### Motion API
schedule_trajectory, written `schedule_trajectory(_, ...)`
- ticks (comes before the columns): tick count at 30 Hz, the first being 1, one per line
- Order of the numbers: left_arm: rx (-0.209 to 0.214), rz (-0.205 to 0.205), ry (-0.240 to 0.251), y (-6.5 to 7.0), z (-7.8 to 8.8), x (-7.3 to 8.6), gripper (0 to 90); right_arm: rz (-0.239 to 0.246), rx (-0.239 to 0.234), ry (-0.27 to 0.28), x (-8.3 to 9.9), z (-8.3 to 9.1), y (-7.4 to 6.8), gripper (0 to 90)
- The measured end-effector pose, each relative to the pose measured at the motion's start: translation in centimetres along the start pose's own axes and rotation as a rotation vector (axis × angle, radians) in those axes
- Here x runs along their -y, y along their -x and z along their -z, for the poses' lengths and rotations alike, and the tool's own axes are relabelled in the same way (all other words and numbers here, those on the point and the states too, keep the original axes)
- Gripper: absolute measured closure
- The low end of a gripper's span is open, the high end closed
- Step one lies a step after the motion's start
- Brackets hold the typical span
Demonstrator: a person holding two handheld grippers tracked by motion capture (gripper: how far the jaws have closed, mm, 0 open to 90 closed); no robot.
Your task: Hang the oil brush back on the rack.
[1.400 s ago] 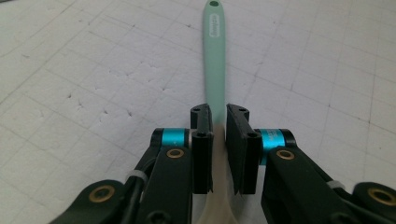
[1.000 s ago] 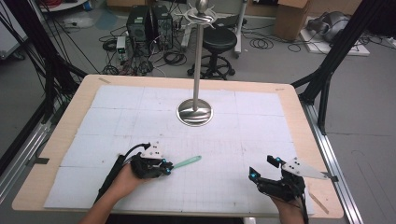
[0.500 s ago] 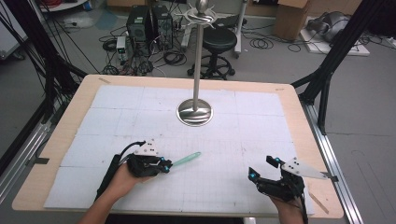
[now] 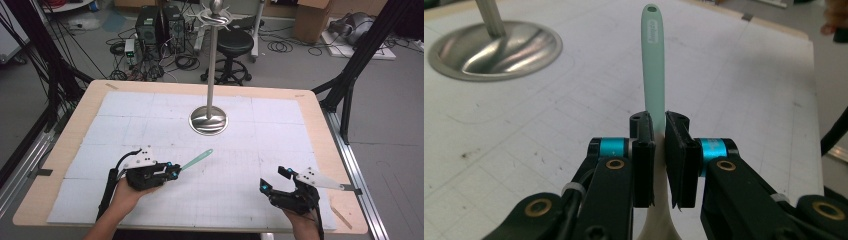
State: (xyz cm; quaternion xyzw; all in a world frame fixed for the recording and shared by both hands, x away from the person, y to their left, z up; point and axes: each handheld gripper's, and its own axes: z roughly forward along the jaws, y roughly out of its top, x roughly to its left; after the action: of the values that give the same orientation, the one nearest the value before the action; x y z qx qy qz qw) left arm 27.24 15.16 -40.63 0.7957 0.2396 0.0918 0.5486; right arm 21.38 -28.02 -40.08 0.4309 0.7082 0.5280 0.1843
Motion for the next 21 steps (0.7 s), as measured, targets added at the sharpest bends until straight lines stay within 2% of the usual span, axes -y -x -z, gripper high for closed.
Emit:
schedule_trajectory(1,-0.003,0.002,0.019,0.1,0.3,-0.1,81.9,-0.002,-0.026,0.002,-0.2,-0.5,-0.5,17.5)
schedule_trajectory(3,-0.004,-0.002,0.051,0.4,0.7,-0.1,81.9,-0.004,-0.046,0.009,-0.4,-0.8,-0.9,17.5)
schedule_trajectory(4,-0.004,-0.002,0.051,0.4,0.7,-0.1,81.9,-0.004,-0.046,0.009,-0.4,-0.8,-0.9,17.5)
schedule_trajectory(5,-0.002,-0.003,0.06,0.6,0.9,-0.2,81.9,-0.004,-0.069,0.012,-0.6,-1.2,-1.4,17.5)
schedule_trajectory(9,0.007,-0.01,0.098,1.3,1.1,-0.4,81.9,0.002,-0.106,0.007,-1.0,-2.2,-2.2,17.5)
schedule_trajectory(16,0.009,-0.039,0.121,2.1,1.6,-0.5,82.0,0.006,-0.147,0.007,-1.4,-3.1,-3.3,17.5)
schedule_trajectory(18,0.013,-0.043,0.128,2.4,1.6,-0.6,82.0,0.0,-0.166,0.012,-1.5,-3.4,-3.6,17.5)
schedule_trajectory(19,0.019,-0.045,0.132,2.6,1.6,-0.7,81.9,-0.004,-0.191,0.017,-1.7,-3.7,-4.0,17.6)
schedule_trajectory(21,0.027,-0.048,0.138,2.9,1.5,-0.8,81.9,-0.008,-0.202,0.014,-1.8,-3.9,-4.2,18.2)
